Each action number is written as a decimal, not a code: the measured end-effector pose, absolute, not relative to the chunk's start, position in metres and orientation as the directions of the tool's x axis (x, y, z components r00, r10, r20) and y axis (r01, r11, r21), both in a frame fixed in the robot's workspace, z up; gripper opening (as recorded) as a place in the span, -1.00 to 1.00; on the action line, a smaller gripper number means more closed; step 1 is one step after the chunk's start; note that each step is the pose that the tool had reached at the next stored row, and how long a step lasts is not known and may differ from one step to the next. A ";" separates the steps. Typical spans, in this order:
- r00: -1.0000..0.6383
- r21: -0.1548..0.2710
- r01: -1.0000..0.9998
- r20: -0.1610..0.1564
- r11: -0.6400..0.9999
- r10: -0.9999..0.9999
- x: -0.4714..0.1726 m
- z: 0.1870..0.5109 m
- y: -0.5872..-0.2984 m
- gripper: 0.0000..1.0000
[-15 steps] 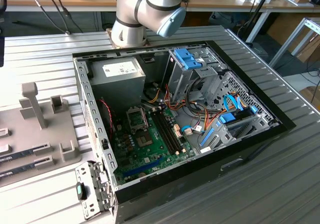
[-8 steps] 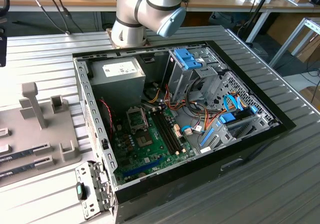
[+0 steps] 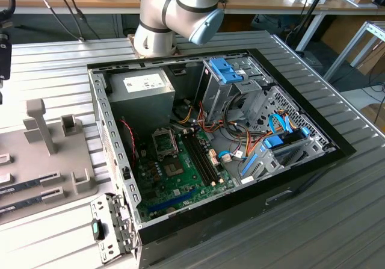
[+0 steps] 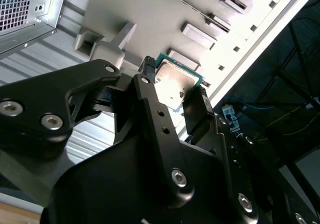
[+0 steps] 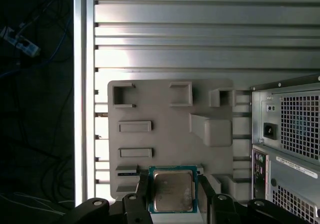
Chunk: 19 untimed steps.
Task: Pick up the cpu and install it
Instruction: 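Pick up the cpu and move it towards the insertion slot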
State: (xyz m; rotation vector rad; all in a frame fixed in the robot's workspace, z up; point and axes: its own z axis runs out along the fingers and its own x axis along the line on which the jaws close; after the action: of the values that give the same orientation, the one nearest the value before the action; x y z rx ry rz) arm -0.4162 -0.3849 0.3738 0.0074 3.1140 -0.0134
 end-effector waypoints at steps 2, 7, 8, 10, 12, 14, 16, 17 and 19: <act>-1.000 -0.009 0.005 -0.028 1.000 0.005 -0.416 0.374 -0.385 -0.05; -1.000 -0.009 0.005 -0.028 1.000 0.005 -0.414 0.374 -0.385 -0.05; -1.000 -0.009 0.005 -0.028 1.000 0.005 -0.413 0.374 -0.385 -0.05; -1.000 -0.009 0.005 -0.028 1.000 0.005 -0.413 0.374 -0.385 -0.05; -1.000 -0.009 0.005 -0.028 1.000 0.005 -0.412 0.374 -0.385 -0.05; -1.000 -0.008 0.005 -0.028 1.000 0.005 -0.412 0.374 -0.385 -0.05; -1.000 -0.009 0.005 -0.028 1.000 0.005 -0.411 0.374 -0.385 -0.05; -1.000 -0.009 0.005 -0.028 1.000 0.005 -0.411 0.374 -0.385 -0.05; -1.000 -0.009 0.005 -0.028 1.000 0.005 -0.410 0.374 -0.385 -0.05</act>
State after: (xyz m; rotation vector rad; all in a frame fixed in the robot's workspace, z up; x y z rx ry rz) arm -0.4104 -0.3849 0.3738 0.0074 3.1140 -0.0134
